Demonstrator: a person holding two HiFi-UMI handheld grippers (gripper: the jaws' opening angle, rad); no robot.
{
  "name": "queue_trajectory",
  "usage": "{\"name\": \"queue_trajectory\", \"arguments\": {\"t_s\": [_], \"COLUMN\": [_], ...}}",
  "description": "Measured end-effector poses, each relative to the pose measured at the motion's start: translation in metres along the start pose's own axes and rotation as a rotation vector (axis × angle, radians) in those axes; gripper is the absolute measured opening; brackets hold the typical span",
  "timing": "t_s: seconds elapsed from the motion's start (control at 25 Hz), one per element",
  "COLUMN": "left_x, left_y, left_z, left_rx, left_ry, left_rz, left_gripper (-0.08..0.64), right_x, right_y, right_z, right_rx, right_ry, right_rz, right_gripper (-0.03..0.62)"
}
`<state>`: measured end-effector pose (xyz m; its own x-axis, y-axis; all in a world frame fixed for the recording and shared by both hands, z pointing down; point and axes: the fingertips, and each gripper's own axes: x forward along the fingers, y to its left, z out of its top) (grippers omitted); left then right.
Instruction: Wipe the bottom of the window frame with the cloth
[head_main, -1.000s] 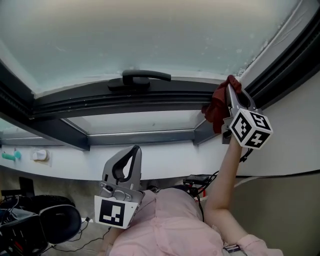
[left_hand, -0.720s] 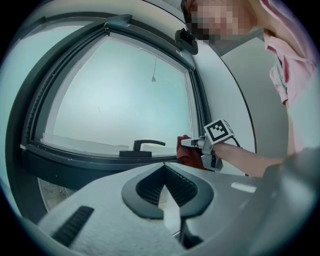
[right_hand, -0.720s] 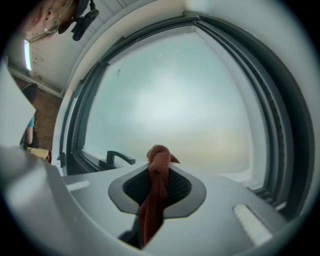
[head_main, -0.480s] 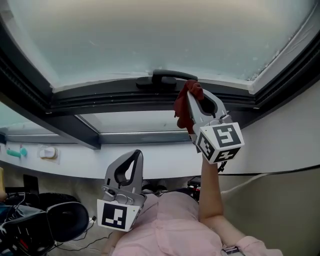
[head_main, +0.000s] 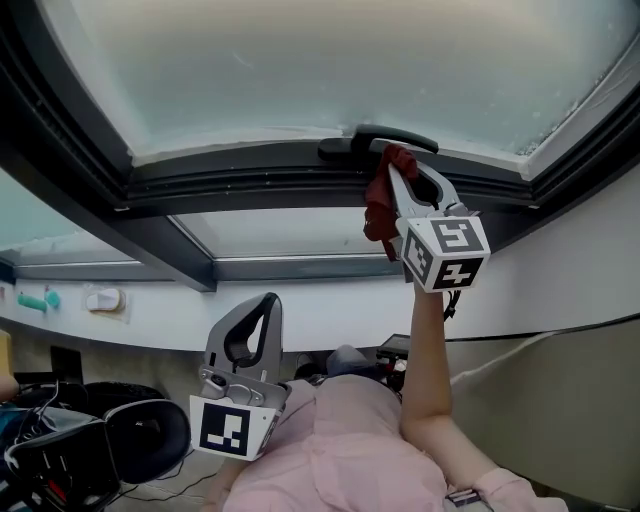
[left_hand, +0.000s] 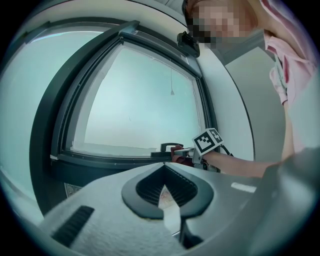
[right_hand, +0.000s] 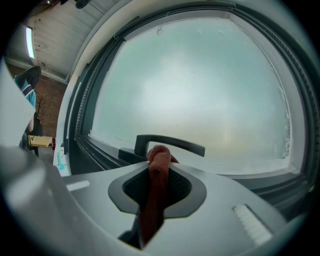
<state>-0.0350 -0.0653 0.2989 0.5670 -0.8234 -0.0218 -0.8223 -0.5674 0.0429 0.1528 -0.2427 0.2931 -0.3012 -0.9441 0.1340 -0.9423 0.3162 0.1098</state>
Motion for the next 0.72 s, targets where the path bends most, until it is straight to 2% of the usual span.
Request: {"name": "queue_trajectory", "arguments": {"t_s": [0.24,0.44,0.72], "left_x": [-0.006,-0.008,-0.002], "left_y": [0.013,0.020,0.024], "left_z": [0.003,0.005,0.017], "left_rx": [0.002,0.015,0.033], "left_ry": [-0.018,-0.036,-0.076], "left_rz": [0.008,0.019,0.029], "left_gripper": [0.000,0.000,0.000], "right_x": [0.000,0.000,0.000], "right_y": [0.000,0.001,0.001], "right_z": [0.000,0.000,0.001], "right_rx": [-0.019,0.002,-0.027], "right_ry": [0.016,0.010,0.003], "right_rz": [-0.040,-0.030,-0.041], "right_gripper": [0.057,0.057,0.057]}}
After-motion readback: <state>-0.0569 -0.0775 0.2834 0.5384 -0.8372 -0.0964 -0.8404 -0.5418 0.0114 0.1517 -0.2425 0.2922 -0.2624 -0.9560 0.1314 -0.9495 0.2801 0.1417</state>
